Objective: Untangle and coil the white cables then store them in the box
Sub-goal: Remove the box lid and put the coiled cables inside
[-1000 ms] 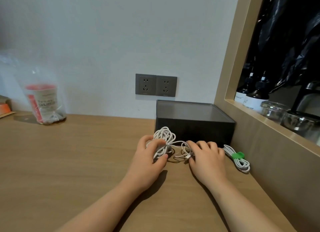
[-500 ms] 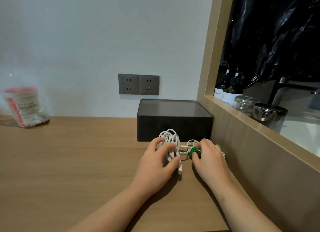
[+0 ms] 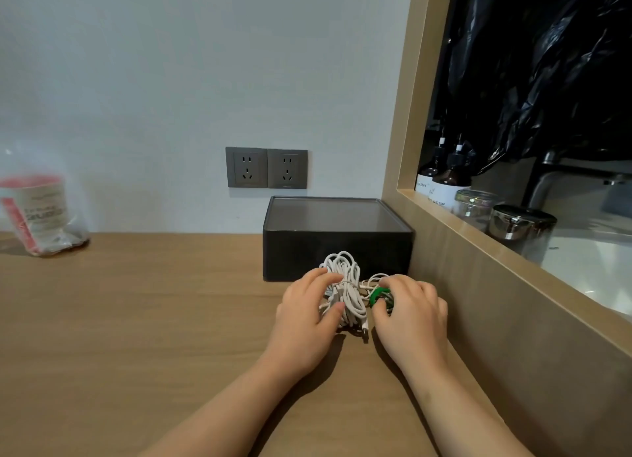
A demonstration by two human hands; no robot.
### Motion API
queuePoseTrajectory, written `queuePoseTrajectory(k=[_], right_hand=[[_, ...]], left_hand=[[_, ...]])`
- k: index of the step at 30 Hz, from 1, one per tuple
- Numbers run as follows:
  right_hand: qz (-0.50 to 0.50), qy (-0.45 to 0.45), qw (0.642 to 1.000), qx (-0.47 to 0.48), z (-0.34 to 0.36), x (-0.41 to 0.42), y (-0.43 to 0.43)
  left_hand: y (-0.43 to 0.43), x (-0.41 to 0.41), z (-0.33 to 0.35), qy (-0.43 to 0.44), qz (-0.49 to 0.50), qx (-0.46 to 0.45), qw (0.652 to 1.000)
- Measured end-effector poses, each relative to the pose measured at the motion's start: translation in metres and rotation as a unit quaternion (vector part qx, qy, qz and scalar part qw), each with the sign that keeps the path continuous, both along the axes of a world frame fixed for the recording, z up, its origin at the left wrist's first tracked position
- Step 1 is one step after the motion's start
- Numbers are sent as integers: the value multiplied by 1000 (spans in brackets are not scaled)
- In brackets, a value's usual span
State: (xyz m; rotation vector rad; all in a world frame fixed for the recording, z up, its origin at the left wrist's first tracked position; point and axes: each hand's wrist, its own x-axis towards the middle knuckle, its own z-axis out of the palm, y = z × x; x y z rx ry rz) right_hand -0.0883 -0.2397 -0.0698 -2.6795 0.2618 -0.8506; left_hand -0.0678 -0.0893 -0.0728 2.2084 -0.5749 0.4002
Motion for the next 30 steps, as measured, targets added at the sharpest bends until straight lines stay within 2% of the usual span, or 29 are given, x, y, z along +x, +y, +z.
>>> queuePoseTrajectory(k=[6,15,20,25,30], right_hand=[[53,-26,998,2,14,6,18],[147,13,988,-46,46,48,71],[127,5,991,-31,46,79,90],[108,-10,994,-30,43,106,100],[85,-92,992,3,32,129,116]], left_hand=[[14,8,13,28,27,-96,995],[58,43,35,32,92,-195,976],[77,73,40,62,128,-233,962],[83,102,38,132,134,-270,944],[83,125,37,216,112,-314,918]])
